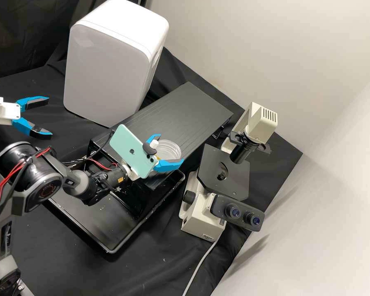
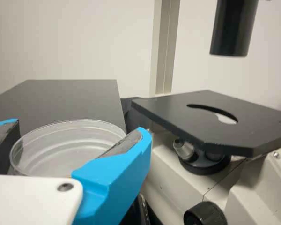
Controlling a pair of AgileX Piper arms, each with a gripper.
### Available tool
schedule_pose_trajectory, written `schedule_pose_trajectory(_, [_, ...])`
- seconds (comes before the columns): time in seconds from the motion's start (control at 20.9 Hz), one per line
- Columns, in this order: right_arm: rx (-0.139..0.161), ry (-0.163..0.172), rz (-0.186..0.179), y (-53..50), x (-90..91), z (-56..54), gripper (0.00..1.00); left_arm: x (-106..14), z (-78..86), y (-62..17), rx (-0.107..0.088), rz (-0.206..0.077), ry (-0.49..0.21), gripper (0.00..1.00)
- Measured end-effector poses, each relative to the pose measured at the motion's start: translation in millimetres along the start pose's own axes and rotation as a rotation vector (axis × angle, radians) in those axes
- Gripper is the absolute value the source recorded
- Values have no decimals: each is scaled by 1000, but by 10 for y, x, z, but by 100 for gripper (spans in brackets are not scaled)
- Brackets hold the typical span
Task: Remove the lid from the petri dish
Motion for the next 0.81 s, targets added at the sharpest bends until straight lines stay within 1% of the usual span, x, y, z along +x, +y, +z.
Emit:
schedule_pose_trajectory(0.14, [-2,31,13,22,-50,-64,0,0,0,0,0,0,0,100])
schedule_pose_trajectory(0.24, [-6,50,4,3,-66,-103,0,3,1,3,0,1,0,100])
schedule_pose_trajectory(0.43, [-9,66,-8,-29,-71,-142,0,3,0,3,0,2,0,100])
schedule_pose_trajectory(0.53, [-8,82,-17,-58,-80,-189,0,3,0,3,0,2,0,100])
schedule_pose_trajectory(0.67, [-5,109,-45,-150,-97,-278,0,3,0,3,0,2,0,100])
schedule_pose_trajectory(0.81, [-13,141,-76,-254,-122,-378,0,3,0,3,0,2,0,100])
